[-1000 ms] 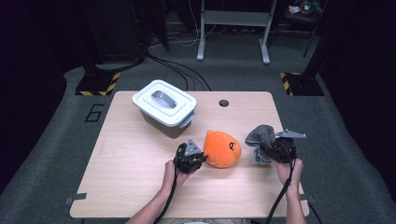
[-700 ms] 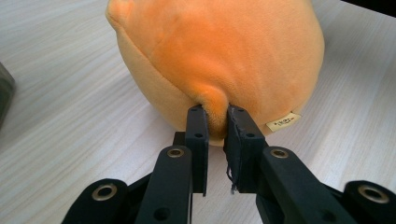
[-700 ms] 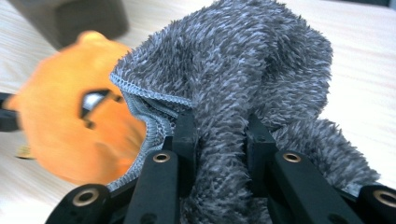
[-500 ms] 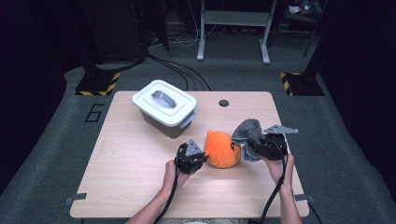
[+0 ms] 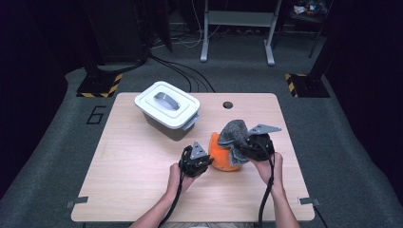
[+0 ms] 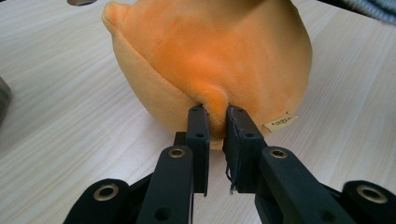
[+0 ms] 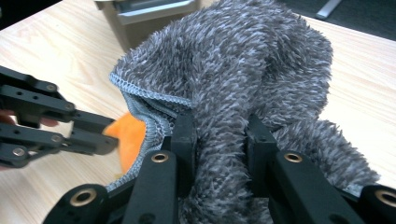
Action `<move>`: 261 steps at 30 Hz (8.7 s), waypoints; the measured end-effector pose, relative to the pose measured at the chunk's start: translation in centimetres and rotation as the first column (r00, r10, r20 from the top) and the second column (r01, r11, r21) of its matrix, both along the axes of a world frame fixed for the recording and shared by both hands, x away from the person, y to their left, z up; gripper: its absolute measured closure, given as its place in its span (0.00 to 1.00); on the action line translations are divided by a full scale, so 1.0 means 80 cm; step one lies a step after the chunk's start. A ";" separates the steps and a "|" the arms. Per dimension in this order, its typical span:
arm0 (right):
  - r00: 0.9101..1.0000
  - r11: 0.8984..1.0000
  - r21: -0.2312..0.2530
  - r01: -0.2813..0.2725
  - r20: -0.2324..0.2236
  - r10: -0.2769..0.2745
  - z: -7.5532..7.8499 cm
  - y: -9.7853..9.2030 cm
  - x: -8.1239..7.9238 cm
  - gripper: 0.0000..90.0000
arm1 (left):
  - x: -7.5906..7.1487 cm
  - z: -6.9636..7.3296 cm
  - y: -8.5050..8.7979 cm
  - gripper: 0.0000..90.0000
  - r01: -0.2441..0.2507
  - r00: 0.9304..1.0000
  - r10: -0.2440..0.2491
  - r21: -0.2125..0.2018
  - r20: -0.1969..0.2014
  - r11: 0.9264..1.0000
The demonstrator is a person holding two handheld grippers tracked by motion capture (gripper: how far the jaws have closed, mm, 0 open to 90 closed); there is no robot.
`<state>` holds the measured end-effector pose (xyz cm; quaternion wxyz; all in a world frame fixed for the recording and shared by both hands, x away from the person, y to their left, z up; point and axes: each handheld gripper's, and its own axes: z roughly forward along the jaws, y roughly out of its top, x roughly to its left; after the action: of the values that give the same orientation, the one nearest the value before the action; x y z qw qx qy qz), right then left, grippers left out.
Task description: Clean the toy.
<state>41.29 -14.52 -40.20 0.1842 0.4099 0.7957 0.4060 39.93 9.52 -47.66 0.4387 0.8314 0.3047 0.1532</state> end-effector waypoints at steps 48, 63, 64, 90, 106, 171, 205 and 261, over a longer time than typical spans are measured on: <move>0.997 0.995 -0.079 0.068 0.031 -0.066 -0.029 0.007 -0.002 0.77 | 0.001 -0.010 0.001 0.92 -0.048 0.999 0.048 -0.019 -0.016 0.999; 0.985 0.986 -0.022 0.163 -0.044 -0.164 -0.062 -0.042 -0.005 0.76 | 0.001 -0.011 0.002 0.92 -0.044 0.999 0.044 -0.017 -0.017 0.999; 0.983 0.985 -0.026 0.173 -0.058 -0.174 -0.064 -0.044 -0.005 0.76 | 0.001 -0.011 0.002 0.92 -0.045 0.999 0.045 -0.017 -0.017 0.999; 0.952 0.965 -0.121 0.233 -0.173 -0.252 -0.114 -0.057 0.019 0.77 | 0.001 -0.013 0.005 0.92 -0.051 0.999 0.050 -0.020 -0.019 0.999; 0.996 0.993 -0.078 0.087 -0.013 -0.088 0.002 -0.014 0.002 0.77 | 0.000 -0.011 0.004 0.92 -0.049 0.999 0.049 -0.026 -0.015 0.998; 0.967 0.975 -0.005 0.221 -0.133 -0.219 -0.081 -0.055 0.004 0.77 | -0.002 -0.012 0.000 0.92 -0.042 0.999 0.041 -0.030 -0.023 0.999; 0.968 0.968 -0.047 0.248 -0.019 -0.249 -0.047 -0.048 -0.021 0.78 | -0.001 -0.015 0.006 0.92 -0.049 0.999 0.049 -0.029 -0.023 0.998; 0.999 0.987 -0.157 -0.012 -0.031 0.007 0.000 0.069 0.010 0.78 | 0.013 0.004 -0.005 0.92 0.063 0.997 -0.066 -0.070 -0.029 0.996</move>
<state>42.09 -8.98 -40.22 0.2019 0.3966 0.8299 0.3363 40.97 9.10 -47.34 0.4672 0.8274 0.2896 0.1153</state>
